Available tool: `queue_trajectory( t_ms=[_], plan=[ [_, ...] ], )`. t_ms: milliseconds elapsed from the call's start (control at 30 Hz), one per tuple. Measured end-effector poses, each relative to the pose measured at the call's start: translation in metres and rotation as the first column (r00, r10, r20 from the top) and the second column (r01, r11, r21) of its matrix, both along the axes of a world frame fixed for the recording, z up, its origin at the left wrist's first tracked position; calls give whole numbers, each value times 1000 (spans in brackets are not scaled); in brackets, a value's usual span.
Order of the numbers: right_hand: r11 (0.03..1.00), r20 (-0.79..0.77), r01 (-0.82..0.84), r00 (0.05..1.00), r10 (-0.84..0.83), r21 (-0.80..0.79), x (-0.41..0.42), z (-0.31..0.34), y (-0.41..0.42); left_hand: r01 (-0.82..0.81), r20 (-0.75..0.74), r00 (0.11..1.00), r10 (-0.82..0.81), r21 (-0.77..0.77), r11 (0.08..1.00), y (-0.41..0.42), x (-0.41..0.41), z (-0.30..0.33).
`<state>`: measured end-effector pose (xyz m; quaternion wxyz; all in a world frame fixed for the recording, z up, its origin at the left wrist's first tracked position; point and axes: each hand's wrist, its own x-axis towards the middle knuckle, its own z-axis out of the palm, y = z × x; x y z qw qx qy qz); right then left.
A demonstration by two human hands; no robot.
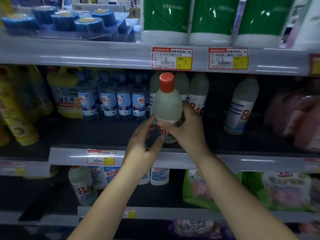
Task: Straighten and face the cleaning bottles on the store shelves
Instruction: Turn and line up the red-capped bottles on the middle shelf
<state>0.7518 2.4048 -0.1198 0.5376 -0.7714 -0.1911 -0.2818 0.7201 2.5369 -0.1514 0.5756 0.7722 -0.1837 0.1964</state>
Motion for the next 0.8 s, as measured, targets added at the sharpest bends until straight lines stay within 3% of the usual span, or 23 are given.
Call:
queue_trajectory(
  t_ms=[333, 500, 800],
  plan=[
    [995, -147, -69, 986, 79, 73, 39, -7, 9, -27, 9, 1000, 26, 71, 997, -5, 24, -14],
    [978, -221, -72, 968, 116, 198, 53, -10, 10, -76, 37, 997, 72, 125, 989, -12, 33, -13],
    [993, -170, -9, 985, 29, 114, 69, -17, 32, -96, 39, 995, 92, 116, 989, -7, 55, -7]
  ],
)
